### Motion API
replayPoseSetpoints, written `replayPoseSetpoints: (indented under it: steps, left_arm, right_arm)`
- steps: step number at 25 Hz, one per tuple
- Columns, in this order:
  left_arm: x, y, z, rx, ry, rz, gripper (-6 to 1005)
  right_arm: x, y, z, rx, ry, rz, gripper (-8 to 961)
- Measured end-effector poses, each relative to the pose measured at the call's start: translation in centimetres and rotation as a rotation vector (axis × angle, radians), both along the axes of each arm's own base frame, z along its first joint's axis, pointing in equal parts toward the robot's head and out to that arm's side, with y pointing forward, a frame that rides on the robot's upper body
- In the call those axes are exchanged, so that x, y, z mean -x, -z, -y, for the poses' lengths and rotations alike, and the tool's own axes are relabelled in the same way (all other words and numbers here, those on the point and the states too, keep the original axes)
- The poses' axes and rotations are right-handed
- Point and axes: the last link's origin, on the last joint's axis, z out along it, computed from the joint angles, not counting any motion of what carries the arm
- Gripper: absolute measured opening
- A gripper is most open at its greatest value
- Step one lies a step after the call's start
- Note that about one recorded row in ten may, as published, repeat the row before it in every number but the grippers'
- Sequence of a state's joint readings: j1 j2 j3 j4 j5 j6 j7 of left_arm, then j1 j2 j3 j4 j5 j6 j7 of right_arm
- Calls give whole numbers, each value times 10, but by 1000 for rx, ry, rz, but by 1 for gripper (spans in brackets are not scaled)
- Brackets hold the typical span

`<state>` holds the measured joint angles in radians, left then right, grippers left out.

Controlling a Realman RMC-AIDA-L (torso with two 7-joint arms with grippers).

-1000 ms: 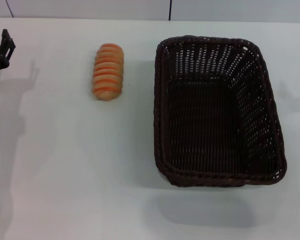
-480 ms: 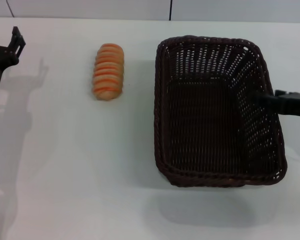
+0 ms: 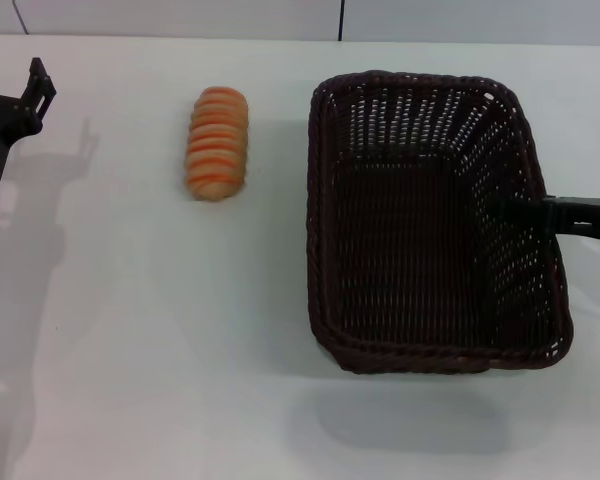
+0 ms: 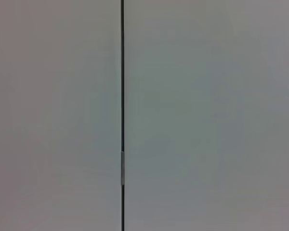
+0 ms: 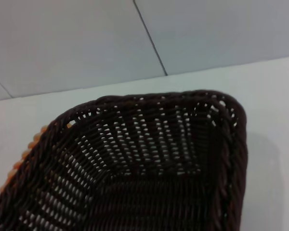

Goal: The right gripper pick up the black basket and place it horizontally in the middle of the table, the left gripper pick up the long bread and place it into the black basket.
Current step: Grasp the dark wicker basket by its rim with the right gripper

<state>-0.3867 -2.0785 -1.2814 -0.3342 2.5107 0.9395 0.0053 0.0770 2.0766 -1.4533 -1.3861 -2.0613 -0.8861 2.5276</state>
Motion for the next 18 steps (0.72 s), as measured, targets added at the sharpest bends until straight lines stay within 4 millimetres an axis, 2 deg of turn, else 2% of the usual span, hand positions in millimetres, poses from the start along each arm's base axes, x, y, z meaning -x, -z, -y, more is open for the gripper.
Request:
replayPoseSetpoints:
  steps: [5,12,18]
  left_arm:
    - [0,0,0,-1,0,2,843]
    - [-1,0,0,0,2,2,843]
    - [-1,1,0,3,3,0,843]
  right_arm:
    - [-1,-1,-3,-47,-31,15,607]
    - [-3,8,-13,-29,-52,-40,457]
    - [1,10,-13,6,-107,-62,314]
